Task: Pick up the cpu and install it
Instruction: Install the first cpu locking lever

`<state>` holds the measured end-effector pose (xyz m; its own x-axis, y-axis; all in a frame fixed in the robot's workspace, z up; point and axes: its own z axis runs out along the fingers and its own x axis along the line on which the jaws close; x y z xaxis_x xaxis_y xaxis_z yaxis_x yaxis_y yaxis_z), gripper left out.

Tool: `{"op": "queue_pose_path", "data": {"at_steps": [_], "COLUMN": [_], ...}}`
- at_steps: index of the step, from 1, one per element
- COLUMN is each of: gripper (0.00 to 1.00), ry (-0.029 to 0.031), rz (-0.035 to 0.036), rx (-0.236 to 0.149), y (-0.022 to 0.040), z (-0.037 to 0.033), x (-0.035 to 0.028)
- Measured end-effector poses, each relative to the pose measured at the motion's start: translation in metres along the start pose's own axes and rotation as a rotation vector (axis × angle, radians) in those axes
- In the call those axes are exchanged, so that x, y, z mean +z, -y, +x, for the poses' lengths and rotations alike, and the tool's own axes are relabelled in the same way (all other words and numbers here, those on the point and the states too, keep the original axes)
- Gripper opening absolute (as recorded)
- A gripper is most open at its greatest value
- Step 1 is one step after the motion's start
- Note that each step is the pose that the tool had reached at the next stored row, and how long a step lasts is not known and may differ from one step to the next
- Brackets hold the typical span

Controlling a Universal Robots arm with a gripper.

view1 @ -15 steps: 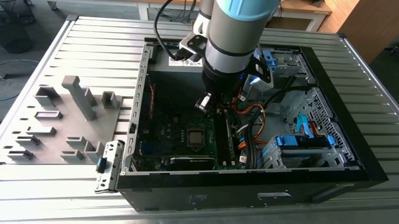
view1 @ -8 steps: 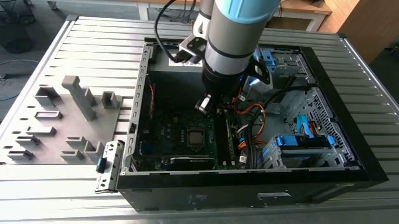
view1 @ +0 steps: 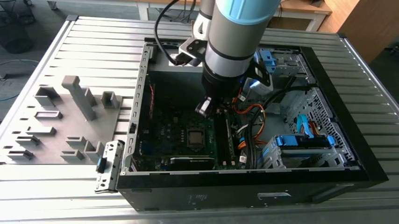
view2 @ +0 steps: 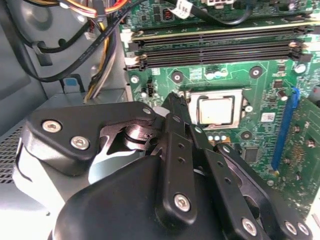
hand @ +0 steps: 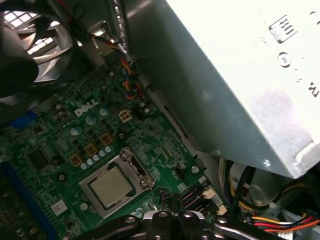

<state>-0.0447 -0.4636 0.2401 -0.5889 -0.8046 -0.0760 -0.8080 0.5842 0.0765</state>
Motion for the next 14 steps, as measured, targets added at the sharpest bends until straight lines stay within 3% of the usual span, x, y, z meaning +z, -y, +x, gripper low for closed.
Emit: {"op": "queue_pose_path", "data": {"at_steps": [8,14], "gripper": [0.10,0.10], "ry": [-0.0375,-0.0605], "rz": [0.0046,0.0060], "rx": [-0.017,-0.033], "y": [0.0017,0.0031], "z": [0.0022,0.0041], "x": [0.0046,0.0088]}}
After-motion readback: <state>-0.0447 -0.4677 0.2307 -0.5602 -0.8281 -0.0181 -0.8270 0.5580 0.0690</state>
